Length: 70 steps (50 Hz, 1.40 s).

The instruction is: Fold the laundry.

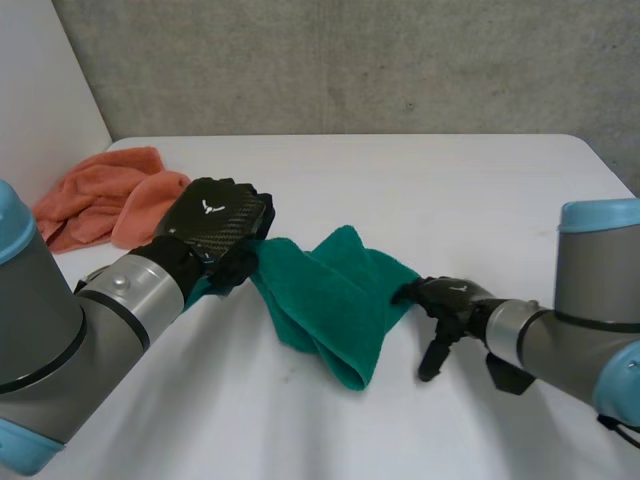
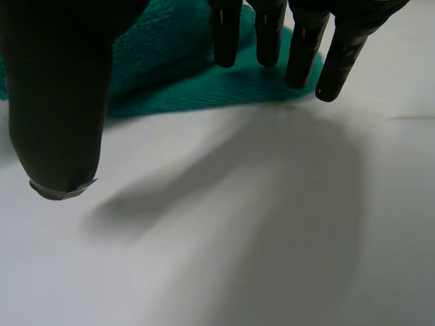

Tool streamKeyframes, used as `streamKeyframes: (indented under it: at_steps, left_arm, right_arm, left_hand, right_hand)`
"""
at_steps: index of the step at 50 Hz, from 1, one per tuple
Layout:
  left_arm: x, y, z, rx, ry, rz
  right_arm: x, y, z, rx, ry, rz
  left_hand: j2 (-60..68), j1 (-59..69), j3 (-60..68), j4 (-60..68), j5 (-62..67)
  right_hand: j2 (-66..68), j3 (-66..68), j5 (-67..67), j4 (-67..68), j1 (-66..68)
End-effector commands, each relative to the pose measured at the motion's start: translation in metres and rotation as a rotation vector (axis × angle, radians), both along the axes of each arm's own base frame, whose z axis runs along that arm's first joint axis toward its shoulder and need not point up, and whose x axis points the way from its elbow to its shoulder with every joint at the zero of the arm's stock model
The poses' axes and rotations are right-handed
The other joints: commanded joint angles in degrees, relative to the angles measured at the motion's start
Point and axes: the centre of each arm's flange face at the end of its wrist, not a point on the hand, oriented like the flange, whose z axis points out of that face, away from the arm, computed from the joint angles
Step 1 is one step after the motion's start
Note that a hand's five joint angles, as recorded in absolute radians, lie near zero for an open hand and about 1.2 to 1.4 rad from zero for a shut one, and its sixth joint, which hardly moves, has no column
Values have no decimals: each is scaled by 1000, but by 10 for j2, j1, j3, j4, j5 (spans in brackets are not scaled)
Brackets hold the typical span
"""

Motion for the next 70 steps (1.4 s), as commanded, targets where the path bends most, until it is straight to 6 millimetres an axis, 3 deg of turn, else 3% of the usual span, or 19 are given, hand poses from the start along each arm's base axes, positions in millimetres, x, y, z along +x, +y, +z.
streamKeyframes:
  at_steps: [1,15,19,22,24,27,31,32,38,45,52,58,63,68,70]
  left_arm:
    - [-1,3,0,4,1,-8]
    - [-1,4,-3,14,-1,-9]
    - [-1,3,-5,21,-3,-7]
    - [-1,3,-8,31,-1,-8]
    - [-1,3,-8,38,2,-5]
    - [0,1,-8,36,2,-1]
    - [1,1,-4,26,8,5]
    - [2,1,-3,22,8,5]
    - [7,4,4,4,6,14]
    - [23,-4,-8,55,-24,69]
    - [23,1,-22,116,-55,61]
    - [23,-1,-37,163,-87,62]
    - [23,-2,-40,174,-90,62]
    - [20,-7,-43,174,-91,60]
    - [19,-9,-43,165,-89,59]
  right_arm:
    - [31,3,-9,-1,-78,28]
    - [73,5,-10,7,-206,57]
    - [81,7,-11,40,-250,45]
    - [84,3,-10,54,-288,25]
    - [84,-1,-6,37,-293,9]
    - [83,-8,3,-4,-300,2]
    - [77,-17,45,-178,-280,28]
    - [71,-21,67,-282,-245,51]
    - [40,-31,127,-658,70,116]
    - [32,-34,162,-835,272,99]
    - [33,-42,172,-879,349,118]
    - [36,-61,174,-940,466,87]
    - [43,-69,153,-918,520,119]
    - [44,-61,131,-807,467,116]
    - [42,-57,123,-747,424,100]
  left_hand:
    - [116,179,118,113,152]
    - [116,179,118,113,152]
    - [116,179,118,113,152]
    - [116,179,118,113,152]
    - [116,179,118,113,152]
    - [116,179,118,113,152]
    - [116,179,118,113,152]
    - [116,179,118,113,152]
    - [116,179,118,113,152]
    - [116,179,118,113,152]
    - [116,179,118,113,152]
    - [116,179,118,113,152]
    - [116,179,118,113,152]
    - [116,179,118,113,152]
    - [32,95,34,30,69]
  right_hand:
    - [36,35,24,30,48]
    - [76,75,64,70,89]
    - [236,234,224,230,248]
    - [613,612,601,607,626]
    - [673,672,661,667,685]
    - [673,672,661,667,685]
    - [673,672,661,667,685]
    - [673,672,661,667,685]
    - [673,672,661,667,685]
    - [673,672,661,667,685]
    - [673,672,661,667,685]
    - [673,672,661,667,685]
    - [673,672,661,667,685]
    - [158,157,146,152,171]
    - [61,60,49,56,74]
